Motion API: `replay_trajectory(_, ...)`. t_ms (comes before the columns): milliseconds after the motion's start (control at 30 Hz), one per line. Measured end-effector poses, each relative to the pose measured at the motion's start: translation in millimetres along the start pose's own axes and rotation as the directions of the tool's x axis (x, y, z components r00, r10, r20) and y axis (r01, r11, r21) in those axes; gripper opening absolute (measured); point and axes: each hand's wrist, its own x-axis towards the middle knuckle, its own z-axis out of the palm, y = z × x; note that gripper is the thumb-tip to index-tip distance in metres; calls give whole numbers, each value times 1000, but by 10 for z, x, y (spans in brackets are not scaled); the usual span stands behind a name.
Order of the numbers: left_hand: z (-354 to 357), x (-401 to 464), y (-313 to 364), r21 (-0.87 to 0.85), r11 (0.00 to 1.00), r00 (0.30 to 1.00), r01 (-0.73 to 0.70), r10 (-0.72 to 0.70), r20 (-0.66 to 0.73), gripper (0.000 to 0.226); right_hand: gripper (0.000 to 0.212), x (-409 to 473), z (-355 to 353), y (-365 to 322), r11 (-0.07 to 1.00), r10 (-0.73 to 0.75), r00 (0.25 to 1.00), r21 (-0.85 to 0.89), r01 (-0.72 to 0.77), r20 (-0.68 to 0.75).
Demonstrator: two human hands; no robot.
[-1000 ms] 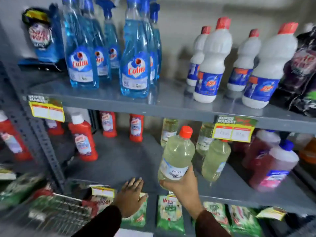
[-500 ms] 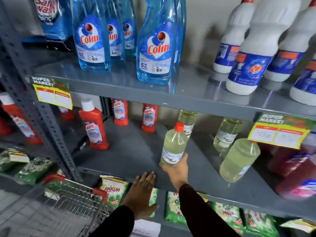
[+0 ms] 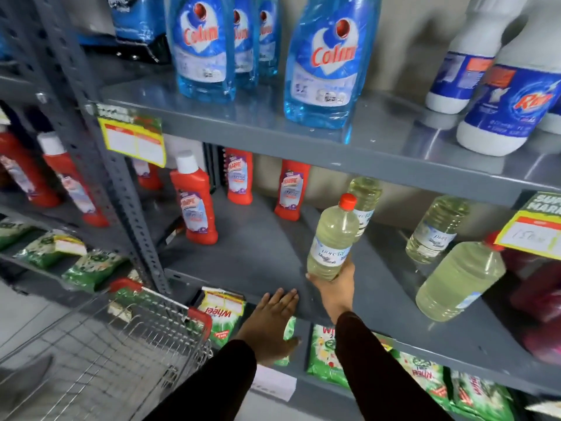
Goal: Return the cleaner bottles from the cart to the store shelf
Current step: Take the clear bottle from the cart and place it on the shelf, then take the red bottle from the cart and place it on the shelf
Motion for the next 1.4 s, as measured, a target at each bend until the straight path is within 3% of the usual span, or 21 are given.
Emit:
replay_trajectory(100, -1, -260, -193, -96, 995, 993, -14, 3, -117, 72, 59, -409, -46, -12, 998, 54, 994, 50, -50, -95)
replay_trajectory(167, 65, -667, -444, -202, 977, 964, 76, -124, -237, 63, 49, -801, 31, 45, 999, -8, 993, 37, 12, -114)
replay_trajectory(233, 116, -1203, -735, -359, 907, 893, 219, -335, -302, 59, 45, -1241, 248, 88, 990, -127, 991, -63, 129, 38)
replay_trajectory(300, 175, -1870, -1079, -505, 761, 768, 408, -585, -261, 55, 44, -1668, 648, 144, 963, -173, 931, -142, 229, 322)
replay_trajectory(333, 226, -2206, -1248, -562, 660, 677, 498, -701, -223, 52, 44, -1849, 873, 173, 948, -173, 865, -159, 276, 470)
replay_trajectory(400, 420, -2945, -1572, -632, 397, 436, 665, -894, -103, 44, 42, -2243, 1387, 250, 902, -117, 651, -193, 386, 750)
replay_trajectory(467, 676, -3543, -1791, -627, 174, 253, 760, -967, 39, 31, 38, -2529, 1883, 386, 843, -11, 399, -206, 497, 917)
replay_trajectory(500, 821, -3774, -1856, -587, 91, 201, 805, -971, 126, 28, 37, -2657, 2136, 485, 803, 69, 280, -219, 554, 958)
replay_trajectory(567, 1108, -4075, -1929, -473, -3, 180, 881, -923, 341, 37, 38, -2903, 2603, 690, 718, 260, 100, -261, 645, 960)
replay_trajectory(600, 1239, -4163, -1927, -411, -3, 202, 912, -867, 456, 49, 40, -3028, 2817, 821, 682, 359, 22, -279, 676, 933)
replay_trajectory(667, 1529, -4281, -1875, -256, 63, 223, 965, -712, 666, 66, 47, -3301, 3162, 1207, 593, 551, -135, -273, 757, 824)
replay_trajectory(733, 1842, -4317, -1872, -170, 127, 212, 977, -586, 782, 63, 54, -3588, 3430, 1653, 500, 686, -247, -197, 843, 684)
replay_trajectory(833, 2063, -4270, -1908, -189, 100, 211, 977, -590, 780, 52, 52, -3859, 3559, 2119, 395, 787, -296, -74, 916, 541)
replay_trajectory(967, 2188, -4272, -2096, -218, 64, 208, 974, -631, 747, 59, 25, -4019, 3575, 2461, 359, 830, -330, 22, 933, 451)
replay_trajectory(1100, 2208, -4339, -2241, -230, 78, 236, 970, -536, 811, 58, 34, -3939, 3565, 2507, 352, 862, -332, 19, 936, 383)
replay_trajectory(1167, 2068, -4397, -2349, -314, -20, 264, 949, -496, 828, 46, 36, -3843, 3603, 2406, 382, 840, -361, 31, 923, 404)
replay_trajectory(1233, 1864, -4456, -2445, -419, -229, 286, 879, -452, 845, 29, 48, -3708, 3592, 2251, 424, 791, -394, 44, 905, 468)
replay_trajectory(1267, 1745, -4500, -2484, -431, -293, 271, 853, -457, 847, 23, 56, -3636, 3588, 2134, 454, 754, -398, 23, 891, 522)
replay_trajectory(1300, 1602, -4590, -2510, -416, -290, 229, 862, -509, 830, 25, 59, -3572, 3599, 2005, 504, 698, -397, -14, 864, 596)
replay_trajectory(1367, 1110, -4689, -2476, -407, -201, 174, 891, -678, 714, 46, 48, -3385, 3567, 1652, 631, 564, -354, -113, 768, 746)
replay_trajectory(1400, 849, -4692, -2464, -454, -221, 151, 863, -746, 649, 80, 41, -3296, 3523, 1470, 692, 518, -319, -170, 702, 794)
